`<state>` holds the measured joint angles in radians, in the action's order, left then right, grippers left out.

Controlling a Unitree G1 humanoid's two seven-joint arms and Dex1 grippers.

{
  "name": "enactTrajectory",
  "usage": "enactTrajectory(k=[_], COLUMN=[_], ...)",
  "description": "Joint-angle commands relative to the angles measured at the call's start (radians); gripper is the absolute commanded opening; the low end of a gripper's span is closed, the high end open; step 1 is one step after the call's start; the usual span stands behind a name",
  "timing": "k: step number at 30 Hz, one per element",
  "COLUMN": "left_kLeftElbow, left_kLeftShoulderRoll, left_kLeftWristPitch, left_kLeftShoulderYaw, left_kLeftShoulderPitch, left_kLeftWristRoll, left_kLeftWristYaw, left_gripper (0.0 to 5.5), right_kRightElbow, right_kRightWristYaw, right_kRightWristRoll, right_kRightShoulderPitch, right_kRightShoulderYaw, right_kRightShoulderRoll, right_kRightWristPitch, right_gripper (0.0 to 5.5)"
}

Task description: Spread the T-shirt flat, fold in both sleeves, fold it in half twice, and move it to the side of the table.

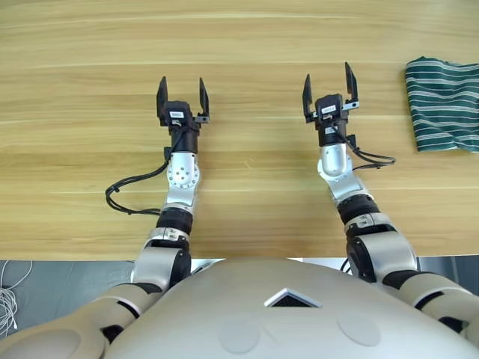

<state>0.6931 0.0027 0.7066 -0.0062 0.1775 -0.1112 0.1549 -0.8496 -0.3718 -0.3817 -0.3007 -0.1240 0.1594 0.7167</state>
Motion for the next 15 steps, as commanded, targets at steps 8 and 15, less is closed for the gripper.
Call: enactTrajectory(k=[8,15], left_kLeftElbow=[0.227,0.309], left_kLeftShoulderRoll=[0.085,0.096], left_kLeftWristPitch=[-0.063,-0.085], left_kLeftShoulderYaw=[0.124,0.066], left_kLeftShoulderPitch=[0.203,0.230], left_kLeftWristRoll=[0.089,-0.024], left_kLeftWristYaw=[0.003,0.093], left_gripper=[4.01,4.01], right_kRightElbow=[-0.115,-0.158], right_kRightWristYaw=[0.041,0.114], right_kRightWristRoll=[0.107,0.174], right_kRightShoulderPitch=[-0.072,-0.086], right_kRightShoulderYaw=[0.068,0.106], right_kRightShoulderRoll=[0.007,0.013], right_kRightWristPitch=[0.015,-0.008], right_gripper=[3.89,3.89])
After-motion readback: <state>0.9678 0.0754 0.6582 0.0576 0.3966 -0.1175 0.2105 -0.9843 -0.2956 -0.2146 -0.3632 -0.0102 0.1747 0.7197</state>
